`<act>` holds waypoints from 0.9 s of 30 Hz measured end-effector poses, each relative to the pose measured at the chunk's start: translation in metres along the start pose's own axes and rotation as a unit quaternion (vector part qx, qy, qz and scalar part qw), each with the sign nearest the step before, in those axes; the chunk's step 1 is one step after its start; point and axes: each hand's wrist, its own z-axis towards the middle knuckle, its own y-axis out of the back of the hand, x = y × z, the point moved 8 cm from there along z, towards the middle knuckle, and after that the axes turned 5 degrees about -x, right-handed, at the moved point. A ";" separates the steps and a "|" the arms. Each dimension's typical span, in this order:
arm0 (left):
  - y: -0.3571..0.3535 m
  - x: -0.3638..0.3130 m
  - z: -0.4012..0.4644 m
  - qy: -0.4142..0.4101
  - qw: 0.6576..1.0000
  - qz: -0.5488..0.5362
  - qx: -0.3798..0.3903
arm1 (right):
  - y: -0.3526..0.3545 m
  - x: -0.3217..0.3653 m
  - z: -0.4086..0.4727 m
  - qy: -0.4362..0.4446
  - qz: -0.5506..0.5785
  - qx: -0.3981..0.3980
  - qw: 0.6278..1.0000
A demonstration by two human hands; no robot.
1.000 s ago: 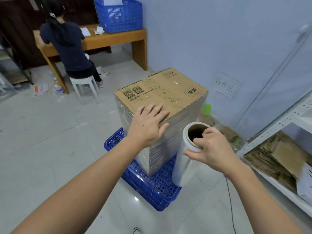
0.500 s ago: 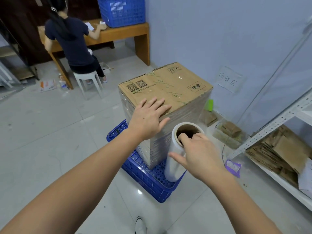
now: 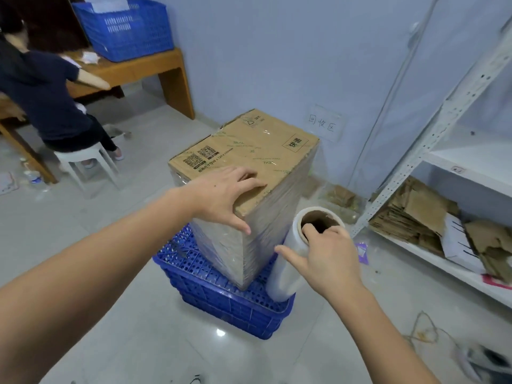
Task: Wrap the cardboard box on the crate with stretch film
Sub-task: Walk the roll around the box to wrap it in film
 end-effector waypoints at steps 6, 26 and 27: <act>-0.015 0.000 0.004 -0.079 0.996 0.006 -0.038 | 0.002 0.015 -0.009 -0.053 -0.059 -0.058 0.995; -0.019 0.002 0.005 -0.137 0.990 -0.009 0.014 | 0.002 0.022 -0.025 -0.125 -0.068 -0.045 0.989; -0.018 0.001 0.005 -0.137 0.990 -0.009 0.014 | 0.003 0.026 -0.027 -0.104 -0.058 -0.041 0.992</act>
